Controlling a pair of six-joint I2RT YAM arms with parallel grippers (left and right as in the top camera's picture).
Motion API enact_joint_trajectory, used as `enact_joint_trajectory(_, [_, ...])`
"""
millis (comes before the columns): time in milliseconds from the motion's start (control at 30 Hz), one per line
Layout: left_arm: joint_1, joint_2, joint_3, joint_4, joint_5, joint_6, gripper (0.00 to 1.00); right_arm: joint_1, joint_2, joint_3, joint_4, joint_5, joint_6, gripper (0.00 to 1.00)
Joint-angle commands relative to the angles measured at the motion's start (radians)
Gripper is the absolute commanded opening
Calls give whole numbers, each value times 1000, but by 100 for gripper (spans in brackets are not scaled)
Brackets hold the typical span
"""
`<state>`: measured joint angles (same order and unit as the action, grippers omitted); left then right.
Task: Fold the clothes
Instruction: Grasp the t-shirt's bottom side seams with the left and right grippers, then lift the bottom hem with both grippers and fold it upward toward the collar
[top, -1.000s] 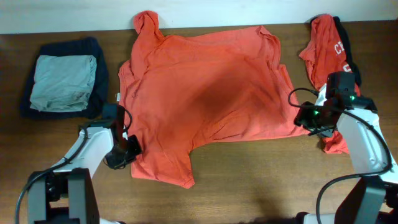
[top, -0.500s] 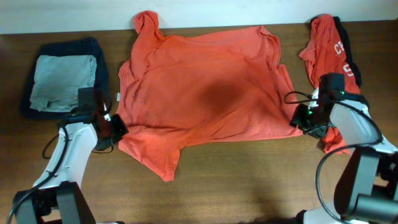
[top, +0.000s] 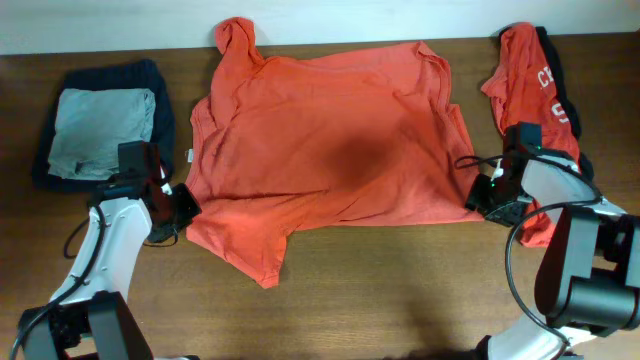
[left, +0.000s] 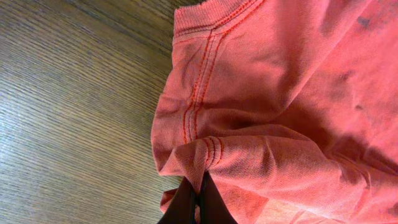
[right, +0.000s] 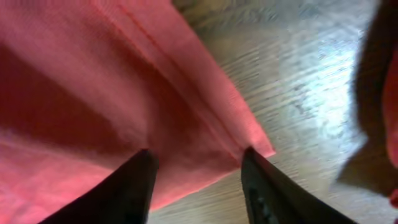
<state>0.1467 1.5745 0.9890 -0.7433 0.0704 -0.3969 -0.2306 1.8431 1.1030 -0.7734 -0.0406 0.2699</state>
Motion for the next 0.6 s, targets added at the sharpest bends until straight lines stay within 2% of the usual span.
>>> enact_joint_trajectory(0, [7,-18,18,3,-14,9,1,-6,11,-7,7,35,8,38])
enact_joint_trajectory(133, [7,-18,18,3,-14,9,1,-6,11,-7,-11,43,8,13])
enact_joint_trajectory(200, [7,-18,18,3,-15,9,0,-6,11,-7,-39,55,8,5])
enact_joint_trajectory(567, [13,-32,18,-25,-15,58,1,-8,-27,-5,-147,49,20,4])
